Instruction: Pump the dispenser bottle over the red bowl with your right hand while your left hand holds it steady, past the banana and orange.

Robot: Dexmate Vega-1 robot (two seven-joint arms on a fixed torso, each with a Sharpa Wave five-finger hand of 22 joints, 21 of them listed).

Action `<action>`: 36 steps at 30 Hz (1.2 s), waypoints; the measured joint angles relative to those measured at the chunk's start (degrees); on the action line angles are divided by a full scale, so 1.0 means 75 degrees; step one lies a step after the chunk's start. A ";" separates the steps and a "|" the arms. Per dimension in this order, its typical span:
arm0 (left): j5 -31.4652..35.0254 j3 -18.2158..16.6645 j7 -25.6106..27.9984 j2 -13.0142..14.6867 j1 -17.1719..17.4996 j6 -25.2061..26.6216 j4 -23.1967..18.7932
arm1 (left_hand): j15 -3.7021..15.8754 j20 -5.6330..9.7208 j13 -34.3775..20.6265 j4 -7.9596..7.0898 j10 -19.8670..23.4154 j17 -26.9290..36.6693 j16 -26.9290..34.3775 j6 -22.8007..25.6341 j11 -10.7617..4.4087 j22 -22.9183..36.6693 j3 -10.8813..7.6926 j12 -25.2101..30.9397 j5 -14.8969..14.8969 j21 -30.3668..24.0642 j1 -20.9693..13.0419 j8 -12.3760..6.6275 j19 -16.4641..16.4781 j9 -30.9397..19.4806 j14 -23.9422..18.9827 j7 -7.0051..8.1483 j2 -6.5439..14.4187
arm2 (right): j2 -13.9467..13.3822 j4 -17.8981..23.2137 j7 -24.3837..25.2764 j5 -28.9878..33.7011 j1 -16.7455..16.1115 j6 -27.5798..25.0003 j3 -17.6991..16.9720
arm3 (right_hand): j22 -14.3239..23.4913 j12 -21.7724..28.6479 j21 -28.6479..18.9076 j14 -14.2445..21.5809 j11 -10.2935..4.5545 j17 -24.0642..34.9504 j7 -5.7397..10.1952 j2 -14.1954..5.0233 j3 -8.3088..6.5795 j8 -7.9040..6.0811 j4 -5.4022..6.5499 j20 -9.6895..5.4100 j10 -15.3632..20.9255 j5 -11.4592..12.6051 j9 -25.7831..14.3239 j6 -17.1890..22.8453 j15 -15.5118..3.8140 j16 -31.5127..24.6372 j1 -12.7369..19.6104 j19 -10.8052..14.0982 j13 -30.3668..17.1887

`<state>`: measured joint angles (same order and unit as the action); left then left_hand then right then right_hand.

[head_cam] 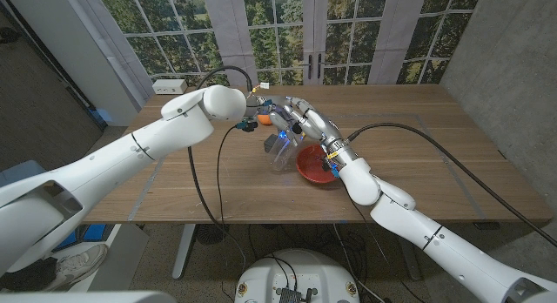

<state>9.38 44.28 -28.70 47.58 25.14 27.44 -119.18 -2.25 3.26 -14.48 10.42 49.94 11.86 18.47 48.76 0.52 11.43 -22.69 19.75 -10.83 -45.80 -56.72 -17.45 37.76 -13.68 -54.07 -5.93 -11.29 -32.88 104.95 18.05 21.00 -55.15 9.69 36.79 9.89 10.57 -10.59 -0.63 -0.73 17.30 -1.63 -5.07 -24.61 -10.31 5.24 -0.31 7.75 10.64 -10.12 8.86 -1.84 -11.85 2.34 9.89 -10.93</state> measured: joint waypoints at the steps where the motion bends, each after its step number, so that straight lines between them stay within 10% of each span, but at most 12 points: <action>1: 0.0002 -0.0002 0.0013 0.0001 0.0004 0.0007 -0.0009 | 0.0000 0.0000 0.0000 0.0000 0.0000 0.0000 0.0000 0.0000 0.0000 0.0000 0.0000 0.0000 0.0000 0.0000 0.0000 0.0000 0.0000 0.0000 0.0000 0.0000 0.0000 | -0.0003 0.0004 -0.0023 -0.0008 0.0005 -0.0015 0.0010 | 0.0000 0.0000 0.0000 0.0000 0.0000 0.0000 0.0000 0.0000 0.0000 0.0000 0.0000 0.0000 0.0000 0.0000 0.0000 0.0000 0.0000 0.0000 0.0000 0.0000 0.0000; 36: 0.0119 0.0044 0.0058 0.0032 0.0014 0.0323 -0.0279 | -0.0025 0.0016 0.0000 0.0009 0.0000 -0.0005 -0.0038 0.0026 0.0000 0.0000 -0.0009 -0.0061 0.0002 -0.0167 0.0000 0.0088 -0.0069 -0.0008 -0.0025 -0.0026 0.0000 | 0.0138 -0.0447 0.1059 -0.0117 -0.0264 0.1029 -0.0376 | 0.0000 0.0090 -0.0091 0.0360 0.0002 -0.0215 0.0097 -0.0026 -0.0139 -0.0103 -0.0227 0.0177 0.0251 0.0000 -0.0016 0.0347 0.0056 -0.0098 0.0260 0.0346 -0.0002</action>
<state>10.27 44.61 -28.26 47.82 25.25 29.86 -121.28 -2.43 3.38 -14.48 10.49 49.94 11.83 18.18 48.95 0.51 11.43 -22.76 19.29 -10.82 -47.05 -56.72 -16.79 37.24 -13.74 -54.26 -6.12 -11.29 -31.85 101.60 26.00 20.12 -57.13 17.40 33.98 9.90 11.25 -11.27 2.07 -0.71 15.68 -0.91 -5.26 -25.65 -11.08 3.53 1.02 9.64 10.64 -10.24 11.46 -1.43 -12.58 4.28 12.49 -10.94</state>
